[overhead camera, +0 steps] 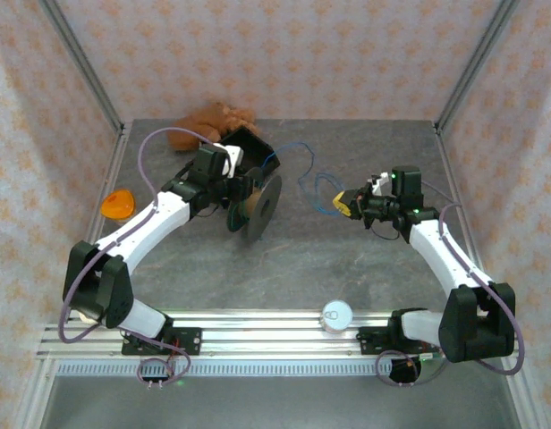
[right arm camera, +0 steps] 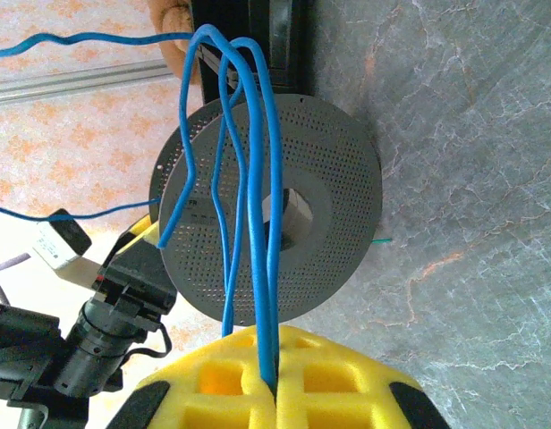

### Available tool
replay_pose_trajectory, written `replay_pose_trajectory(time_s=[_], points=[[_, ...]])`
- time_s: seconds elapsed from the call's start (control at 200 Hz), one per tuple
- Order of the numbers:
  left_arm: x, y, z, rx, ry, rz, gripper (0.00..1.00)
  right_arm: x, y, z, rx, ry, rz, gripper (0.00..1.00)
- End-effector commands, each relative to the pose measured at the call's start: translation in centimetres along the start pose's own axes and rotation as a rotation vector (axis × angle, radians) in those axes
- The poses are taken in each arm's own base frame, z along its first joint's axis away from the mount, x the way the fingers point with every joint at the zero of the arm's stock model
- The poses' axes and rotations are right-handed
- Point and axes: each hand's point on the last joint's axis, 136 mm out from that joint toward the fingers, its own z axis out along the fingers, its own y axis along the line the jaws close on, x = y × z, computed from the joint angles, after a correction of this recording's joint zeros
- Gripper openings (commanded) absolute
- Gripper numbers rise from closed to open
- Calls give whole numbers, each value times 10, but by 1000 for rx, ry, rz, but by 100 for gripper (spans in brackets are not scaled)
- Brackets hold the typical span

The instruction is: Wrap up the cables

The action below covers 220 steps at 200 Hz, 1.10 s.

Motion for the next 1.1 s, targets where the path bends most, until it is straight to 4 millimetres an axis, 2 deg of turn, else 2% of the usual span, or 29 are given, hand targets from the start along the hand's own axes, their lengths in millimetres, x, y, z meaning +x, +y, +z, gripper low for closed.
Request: replay_pose_trajectory(time_s=[0.0,0.18,0.365,0.591,1.096], points=[[-16,-2,-20,8,-82,3,62,4,7,1,-29,16,-28,0],[-18,-8,-34,44,-125,21,69,9,7,13,-24,45,-23,0],[-10,-11,-33,67,-113,39,81,19,8,26,-19,83,-23,0],[-9,-9,-27,57,-97,45,81,22,0,31,3,100,-13,0],[-7,-7,-18,41,-68,68,71,14,-11,42,25,105,14,0]])
